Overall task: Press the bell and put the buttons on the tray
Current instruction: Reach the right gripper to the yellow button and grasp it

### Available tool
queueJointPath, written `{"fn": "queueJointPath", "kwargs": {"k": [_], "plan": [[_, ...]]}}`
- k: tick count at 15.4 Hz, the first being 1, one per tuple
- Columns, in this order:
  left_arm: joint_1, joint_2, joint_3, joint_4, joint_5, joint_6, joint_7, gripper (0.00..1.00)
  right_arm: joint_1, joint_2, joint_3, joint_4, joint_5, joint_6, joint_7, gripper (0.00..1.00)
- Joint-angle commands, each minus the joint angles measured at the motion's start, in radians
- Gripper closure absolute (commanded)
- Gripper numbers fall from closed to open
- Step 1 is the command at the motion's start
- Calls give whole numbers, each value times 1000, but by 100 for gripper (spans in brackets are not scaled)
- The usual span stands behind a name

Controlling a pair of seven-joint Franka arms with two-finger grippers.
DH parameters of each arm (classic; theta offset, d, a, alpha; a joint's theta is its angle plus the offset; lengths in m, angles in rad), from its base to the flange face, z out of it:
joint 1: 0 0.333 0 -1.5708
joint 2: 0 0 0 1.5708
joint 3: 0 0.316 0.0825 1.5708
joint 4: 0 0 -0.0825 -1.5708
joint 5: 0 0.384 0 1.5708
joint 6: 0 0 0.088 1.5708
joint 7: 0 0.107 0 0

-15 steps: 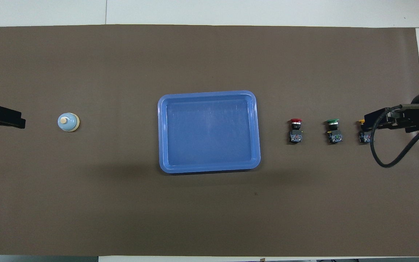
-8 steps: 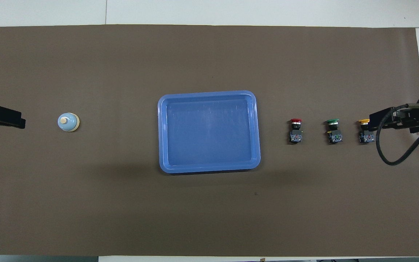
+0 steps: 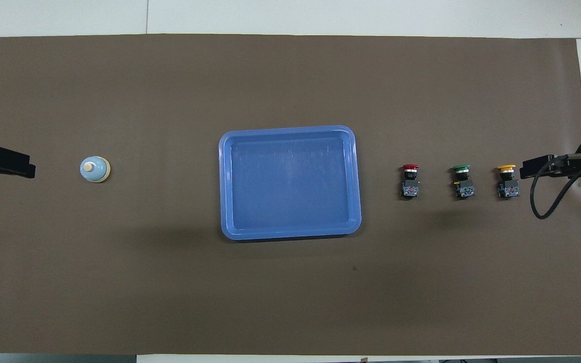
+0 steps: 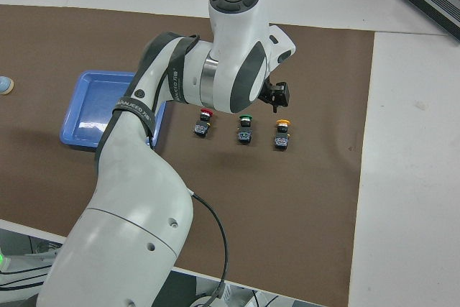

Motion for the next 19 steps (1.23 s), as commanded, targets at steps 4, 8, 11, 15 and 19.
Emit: {"fn": "queueJointPath", "kwargs": {"k": [4, 8, 11, 15, 19], "plan": [[-3, -13, 0, -11, 17, -3, -12, 0, -54, 93, 11, -132, 17, 302, -118, 0], [-3, -13, 0, -11, 17, -3, -12, 0, -54, 115, 11, -198, 16, 410, -121, 0], [-3, -13, 0, -11, 17, -3, -12, 0, -73, 156, 11, -212, 16, 413, -169, 0], [-3, -13, 0, -11, 17, -3, -12, 0, -100, 196, 11, -223, 16, 448, -204, 0], [-3, -13, 0, -11, 17, -3, -12, 0, -100, 201, 12, -224, 16, 445, -193, 29]]}}
